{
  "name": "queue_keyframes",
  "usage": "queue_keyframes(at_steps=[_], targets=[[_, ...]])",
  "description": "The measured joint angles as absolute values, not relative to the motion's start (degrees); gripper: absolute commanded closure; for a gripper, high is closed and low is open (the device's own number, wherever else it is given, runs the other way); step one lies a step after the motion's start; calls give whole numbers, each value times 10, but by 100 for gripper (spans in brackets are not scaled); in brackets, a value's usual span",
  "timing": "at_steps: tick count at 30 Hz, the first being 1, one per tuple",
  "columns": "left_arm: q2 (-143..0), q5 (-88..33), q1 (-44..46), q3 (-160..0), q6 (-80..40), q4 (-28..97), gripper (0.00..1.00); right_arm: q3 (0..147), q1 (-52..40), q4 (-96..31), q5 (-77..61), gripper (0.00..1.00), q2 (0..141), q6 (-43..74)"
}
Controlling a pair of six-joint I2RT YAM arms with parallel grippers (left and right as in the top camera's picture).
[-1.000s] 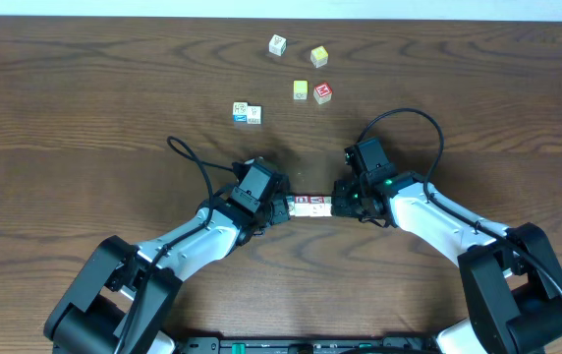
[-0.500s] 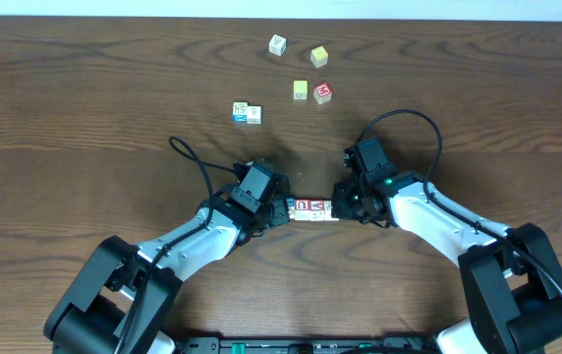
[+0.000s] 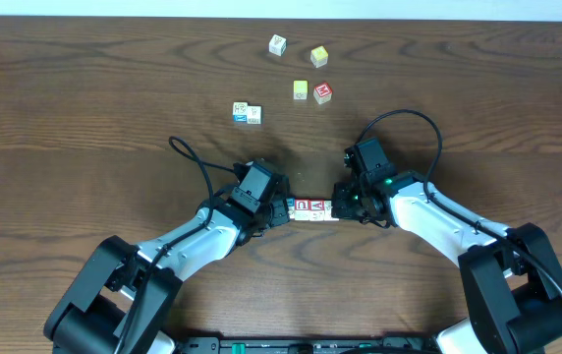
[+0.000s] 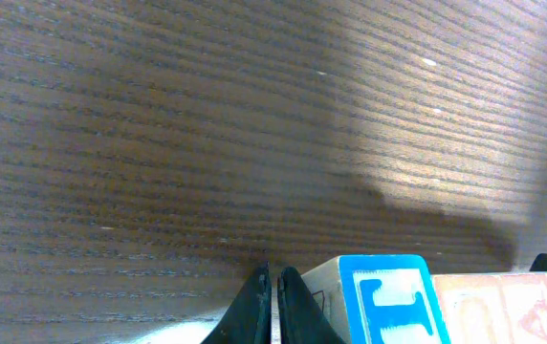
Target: Lift 4 blocks
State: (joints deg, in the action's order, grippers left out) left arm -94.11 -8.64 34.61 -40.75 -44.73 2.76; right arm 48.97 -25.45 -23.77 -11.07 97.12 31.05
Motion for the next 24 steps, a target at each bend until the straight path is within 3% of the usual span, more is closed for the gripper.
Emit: queue_keyframes(at_steps=[24], targets=[[-941,-87,349,-408,-409,30,93,490,-255,-234,-109,99,971,296]])
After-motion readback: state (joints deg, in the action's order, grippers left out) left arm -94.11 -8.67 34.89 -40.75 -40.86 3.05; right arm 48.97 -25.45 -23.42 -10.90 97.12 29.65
